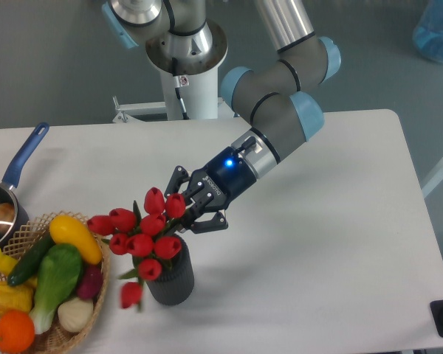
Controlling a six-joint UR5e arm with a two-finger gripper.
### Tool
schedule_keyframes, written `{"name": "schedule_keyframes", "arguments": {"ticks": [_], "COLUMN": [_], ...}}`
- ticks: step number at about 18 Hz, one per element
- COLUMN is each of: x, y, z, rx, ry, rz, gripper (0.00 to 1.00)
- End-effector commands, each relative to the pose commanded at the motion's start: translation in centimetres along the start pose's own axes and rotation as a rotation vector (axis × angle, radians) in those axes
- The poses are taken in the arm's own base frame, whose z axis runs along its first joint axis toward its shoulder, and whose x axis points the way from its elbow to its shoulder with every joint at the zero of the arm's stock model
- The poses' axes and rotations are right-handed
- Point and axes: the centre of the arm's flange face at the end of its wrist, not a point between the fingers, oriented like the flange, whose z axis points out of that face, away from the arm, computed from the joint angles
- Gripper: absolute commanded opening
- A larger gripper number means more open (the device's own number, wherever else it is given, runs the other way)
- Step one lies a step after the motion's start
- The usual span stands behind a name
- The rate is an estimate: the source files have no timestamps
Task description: Insert the flowers into the vase
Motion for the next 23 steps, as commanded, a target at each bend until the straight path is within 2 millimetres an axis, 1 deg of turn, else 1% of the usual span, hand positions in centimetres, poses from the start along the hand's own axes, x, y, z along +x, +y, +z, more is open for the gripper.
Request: {"name": "schedule_keyframes", "arguments": {"ticks": [1, 2, 3, 5, 8, 10, 12, 14, 16, 17, 19, 22, 23], "x": [0.0, 0.0, 0.0, 0.0, -0.2, -0.5, -1.1, -1.5, -1.7, -1.8, -2.1, -2.9, -3.3], "y": [0.0, 0.0, 0.0, 0.1, 0.1, -0.1, -0.7, -1.7, -2.5, -2.7, -3.1, -3.0, -2.8], "z": [0.0, 0.0, 0.0, 0.0, -0.3, -1.2, -2.7, -4.7, -6.3, -6.9, -8.9, -12.4, -13.5], "rx": [0.000, 0.000, 0.000, 0.000, -0.003, -0.003, -0.003, -0.004, -0.005, -0.005, -0.009, -0.018, -0.045], "ry": [0.000, 0.000, 0.000, 0.000, -0.007, -0.022, -0.050, -0.086, -0.113, -0.125, -0.160, -0.223, -0.247], "rz": [0.000, 0.000, 0.000, -0.001, -0.004, 0.001, 0.015, 0.035, 0.050, 0.053, 0.060, 0.061, 0.061], "gripper": [0.67, 0.80, 0.85, 1.00, 1.00, 1.00, 1.00, 1.00, 1.00, 1.00, 1.00, 1.00, 1.00]}}
